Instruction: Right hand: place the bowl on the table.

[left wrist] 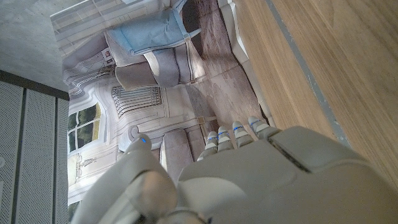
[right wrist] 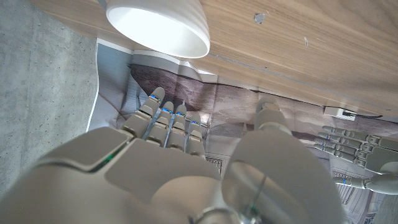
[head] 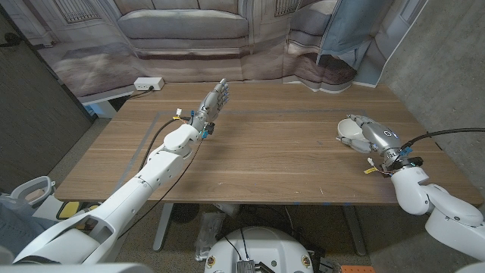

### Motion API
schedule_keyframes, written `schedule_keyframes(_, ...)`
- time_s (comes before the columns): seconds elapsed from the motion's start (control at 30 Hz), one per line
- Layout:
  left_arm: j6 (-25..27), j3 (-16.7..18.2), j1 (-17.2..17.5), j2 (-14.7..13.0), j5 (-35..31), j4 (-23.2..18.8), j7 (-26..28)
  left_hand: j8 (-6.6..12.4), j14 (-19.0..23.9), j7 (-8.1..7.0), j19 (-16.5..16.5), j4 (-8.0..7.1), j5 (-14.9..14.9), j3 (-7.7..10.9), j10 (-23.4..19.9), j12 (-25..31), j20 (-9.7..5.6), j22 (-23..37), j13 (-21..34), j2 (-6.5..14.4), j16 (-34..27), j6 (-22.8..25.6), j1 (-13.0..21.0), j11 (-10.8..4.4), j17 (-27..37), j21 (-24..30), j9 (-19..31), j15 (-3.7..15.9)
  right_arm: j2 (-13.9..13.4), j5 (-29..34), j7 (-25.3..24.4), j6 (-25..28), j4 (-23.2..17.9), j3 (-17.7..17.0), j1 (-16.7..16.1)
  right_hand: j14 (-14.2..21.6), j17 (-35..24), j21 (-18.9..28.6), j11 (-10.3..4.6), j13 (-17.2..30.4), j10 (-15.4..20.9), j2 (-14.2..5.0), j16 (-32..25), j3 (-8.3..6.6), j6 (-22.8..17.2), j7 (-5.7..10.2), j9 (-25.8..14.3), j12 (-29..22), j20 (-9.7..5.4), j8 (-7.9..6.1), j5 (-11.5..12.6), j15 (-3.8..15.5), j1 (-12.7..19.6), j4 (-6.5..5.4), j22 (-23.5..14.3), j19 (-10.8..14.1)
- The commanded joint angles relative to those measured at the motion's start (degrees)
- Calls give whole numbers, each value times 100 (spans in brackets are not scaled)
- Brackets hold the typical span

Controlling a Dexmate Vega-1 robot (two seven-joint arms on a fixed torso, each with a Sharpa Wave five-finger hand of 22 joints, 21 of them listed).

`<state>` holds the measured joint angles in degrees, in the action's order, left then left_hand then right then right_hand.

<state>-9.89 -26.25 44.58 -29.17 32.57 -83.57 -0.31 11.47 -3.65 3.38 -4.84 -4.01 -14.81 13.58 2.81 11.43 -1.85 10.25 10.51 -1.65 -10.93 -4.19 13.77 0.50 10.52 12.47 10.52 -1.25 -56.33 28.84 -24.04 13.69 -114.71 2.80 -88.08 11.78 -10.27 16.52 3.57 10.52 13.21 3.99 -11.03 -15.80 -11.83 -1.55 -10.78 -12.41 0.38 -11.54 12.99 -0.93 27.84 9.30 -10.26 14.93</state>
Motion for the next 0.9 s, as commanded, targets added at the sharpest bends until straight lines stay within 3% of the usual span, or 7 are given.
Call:
schedule_keyframes(0.03, 47, -16, 17, 12, -25, -55, 61, -18, -15, 6, -40, -6, 6, -18, 23, 5, -163, 24, 19, 23, 11, 24, 37, 19, 13, -35, 15, -16, -141, -97, -68, 93, 133, 104, 119, 79, -12, -14, -86, 22, 75, 20, -23, -2, -171, -53, -12, -15, -11, -61, 72, 69, 136, 17, -18, 118)
schedule_keyframes(0.9, 76, -15, -20, 35, -21, -5, 84, -20, -20, 5, -43, -7, 12, -41, 34, 2, -153, 25, 20, 32, 12, 24, 43, 6, 14, -40, 16, -20, -576, -165, 109, 586, 307, 689, 563, 118, -14, -71, -132, 27, 9, 41, 4, -130, -103, 40, -17, 16, -118, -23, 235, 160, 693, 96, -14, 252)
